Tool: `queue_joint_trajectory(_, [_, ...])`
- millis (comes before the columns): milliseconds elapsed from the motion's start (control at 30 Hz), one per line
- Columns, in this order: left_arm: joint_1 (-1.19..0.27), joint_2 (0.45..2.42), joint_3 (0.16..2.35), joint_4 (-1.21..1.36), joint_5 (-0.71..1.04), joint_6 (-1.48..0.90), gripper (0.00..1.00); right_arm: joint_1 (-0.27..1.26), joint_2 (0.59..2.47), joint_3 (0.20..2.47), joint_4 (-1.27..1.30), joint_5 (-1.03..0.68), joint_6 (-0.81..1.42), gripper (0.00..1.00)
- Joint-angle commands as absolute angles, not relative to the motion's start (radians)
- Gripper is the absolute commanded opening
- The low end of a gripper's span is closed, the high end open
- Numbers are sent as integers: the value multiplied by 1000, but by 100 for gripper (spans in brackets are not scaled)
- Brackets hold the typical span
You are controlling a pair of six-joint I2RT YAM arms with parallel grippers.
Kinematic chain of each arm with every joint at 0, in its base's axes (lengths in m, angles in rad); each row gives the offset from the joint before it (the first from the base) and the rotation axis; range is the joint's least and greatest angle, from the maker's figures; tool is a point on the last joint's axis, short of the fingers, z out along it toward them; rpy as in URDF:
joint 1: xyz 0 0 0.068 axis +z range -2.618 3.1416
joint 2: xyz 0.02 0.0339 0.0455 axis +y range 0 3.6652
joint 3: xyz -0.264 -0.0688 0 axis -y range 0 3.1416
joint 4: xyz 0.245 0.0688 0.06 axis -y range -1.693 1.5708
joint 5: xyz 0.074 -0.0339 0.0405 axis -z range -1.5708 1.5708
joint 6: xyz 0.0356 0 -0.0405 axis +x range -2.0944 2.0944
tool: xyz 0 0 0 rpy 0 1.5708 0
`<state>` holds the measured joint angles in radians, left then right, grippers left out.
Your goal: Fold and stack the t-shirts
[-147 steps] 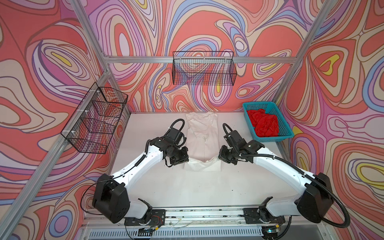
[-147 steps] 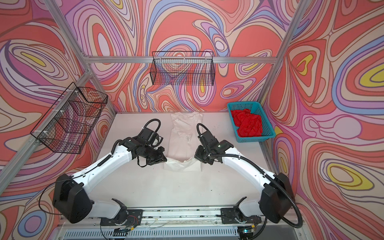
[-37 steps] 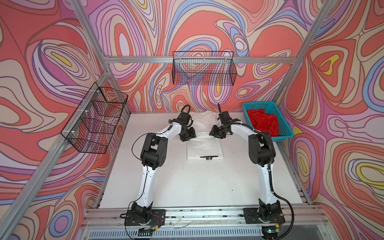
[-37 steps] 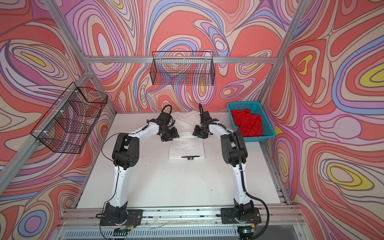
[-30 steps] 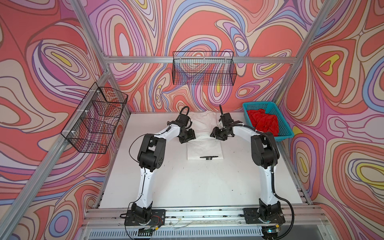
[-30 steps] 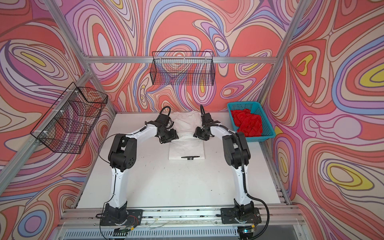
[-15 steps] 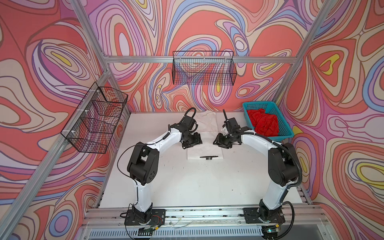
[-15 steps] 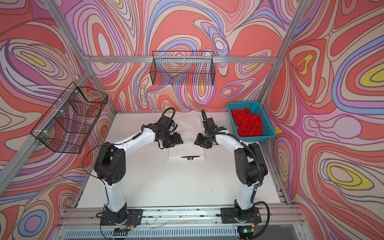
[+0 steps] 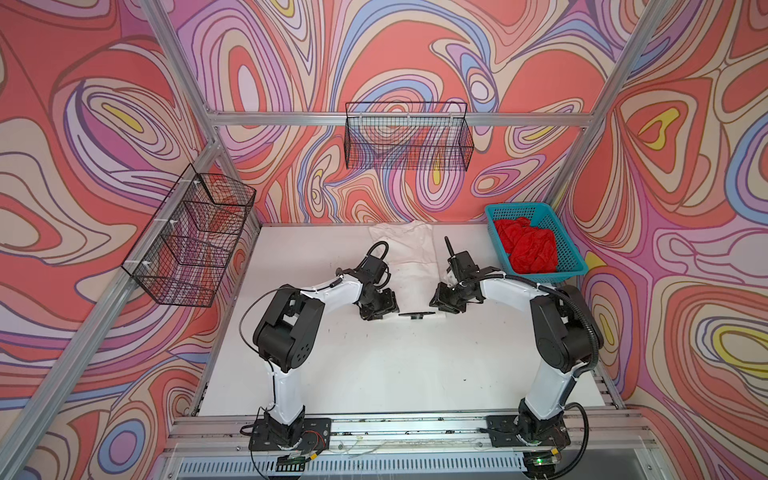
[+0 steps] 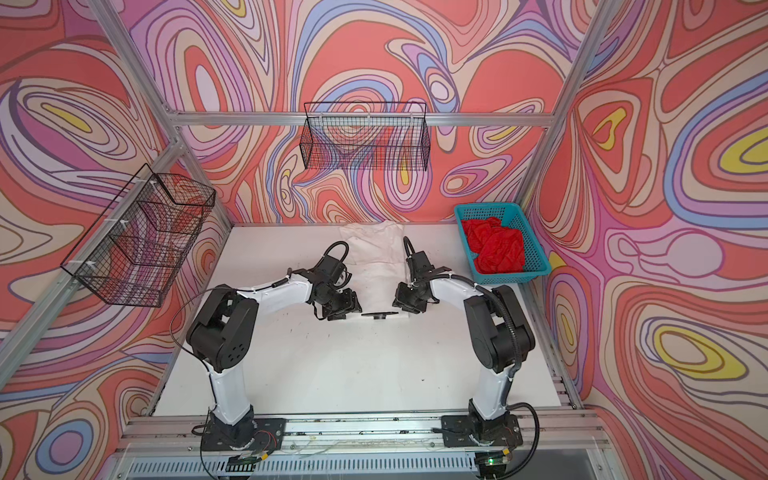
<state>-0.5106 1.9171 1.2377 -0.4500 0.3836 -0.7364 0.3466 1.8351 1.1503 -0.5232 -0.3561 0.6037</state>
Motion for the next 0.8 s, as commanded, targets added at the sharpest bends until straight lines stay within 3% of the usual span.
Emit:
queue_joint_trajectory(0, [-493,1940,1174,-463,326,-730,64,337,1841,1107,-537,-335,573,39])
queue_joint_trajectory(467, [-486,1752,1243,-516,342,-753,67,337,1738,1092,-638,-249,554,41])
queue_joint_trajectory(767, [-442,1766,1117,-472,309,-741,54,337,1784,1043,-548,-287,583,41])
